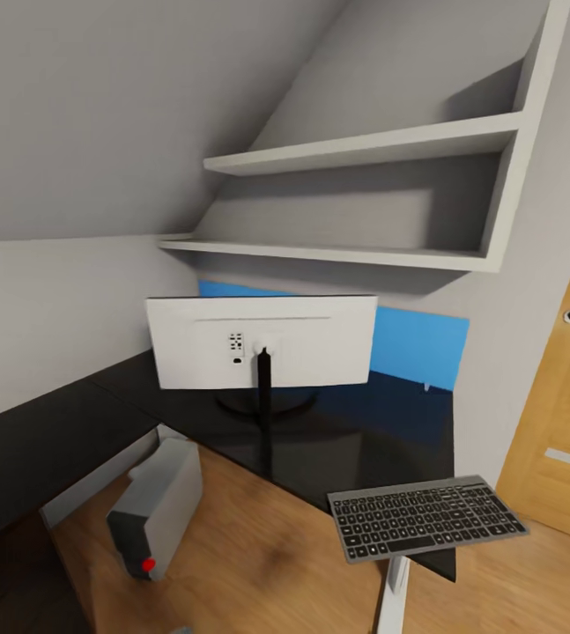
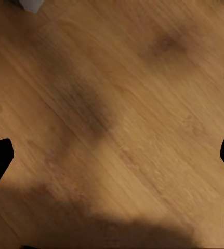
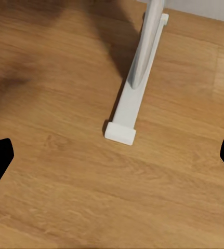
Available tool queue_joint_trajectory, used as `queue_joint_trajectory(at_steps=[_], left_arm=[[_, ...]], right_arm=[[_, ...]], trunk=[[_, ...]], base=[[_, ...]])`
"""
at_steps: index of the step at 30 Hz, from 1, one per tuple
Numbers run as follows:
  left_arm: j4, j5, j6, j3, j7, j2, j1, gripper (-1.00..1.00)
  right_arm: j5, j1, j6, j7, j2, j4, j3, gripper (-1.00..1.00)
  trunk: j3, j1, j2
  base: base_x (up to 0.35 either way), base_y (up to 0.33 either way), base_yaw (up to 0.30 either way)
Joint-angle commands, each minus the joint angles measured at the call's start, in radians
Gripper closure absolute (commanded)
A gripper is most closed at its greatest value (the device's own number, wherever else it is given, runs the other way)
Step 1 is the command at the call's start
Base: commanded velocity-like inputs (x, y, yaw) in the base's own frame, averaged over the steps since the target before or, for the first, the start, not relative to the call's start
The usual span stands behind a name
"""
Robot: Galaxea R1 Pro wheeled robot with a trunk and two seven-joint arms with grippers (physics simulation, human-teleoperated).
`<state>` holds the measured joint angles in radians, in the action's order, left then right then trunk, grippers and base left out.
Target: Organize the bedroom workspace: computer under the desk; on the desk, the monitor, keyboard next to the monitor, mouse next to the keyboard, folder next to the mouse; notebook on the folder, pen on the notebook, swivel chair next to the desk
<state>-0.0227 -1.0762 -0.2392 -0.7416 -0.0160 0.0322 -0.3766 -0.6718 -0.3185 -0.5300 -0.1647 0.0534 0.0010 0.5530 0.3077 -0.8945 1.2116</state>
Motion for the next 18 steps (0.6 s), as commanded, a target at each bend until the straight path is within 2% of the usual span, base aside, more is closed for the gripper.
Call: queue_joint_trajectory(at_steps=[1,14,18], left_arm=[[0.001,-0.01,-0.003,-0.009,-0.002,-0.001,-0.001,-1.0],[0.001,-0.01,-0.003,-0.01,-0.001,-0.009,-0.001,-1.0],[0.001,-0.01,-0.003,-0.01,-0.001,-0.009,-0.001,-1.0]], right_arm=[[-0.002,-0.001,-0.001,-0.007,0.0,0.0,0.008,-1.0],[0.0,-0.001,0.0,-0.006,-0.001,0.001,0.027,-1.0],[-0.001,-0.001,-0.001,-0.007,-0.005,0.001,0.03,-1.0]], trunk=[[0.001,0.0,0.001],[0.001,0.0,0.001],[0.001,0.0,0.001]], base=[[0.16,-0.072,-0.003],[0.032,-0.017,-0.001],[0.0,-0.288,0.0]])
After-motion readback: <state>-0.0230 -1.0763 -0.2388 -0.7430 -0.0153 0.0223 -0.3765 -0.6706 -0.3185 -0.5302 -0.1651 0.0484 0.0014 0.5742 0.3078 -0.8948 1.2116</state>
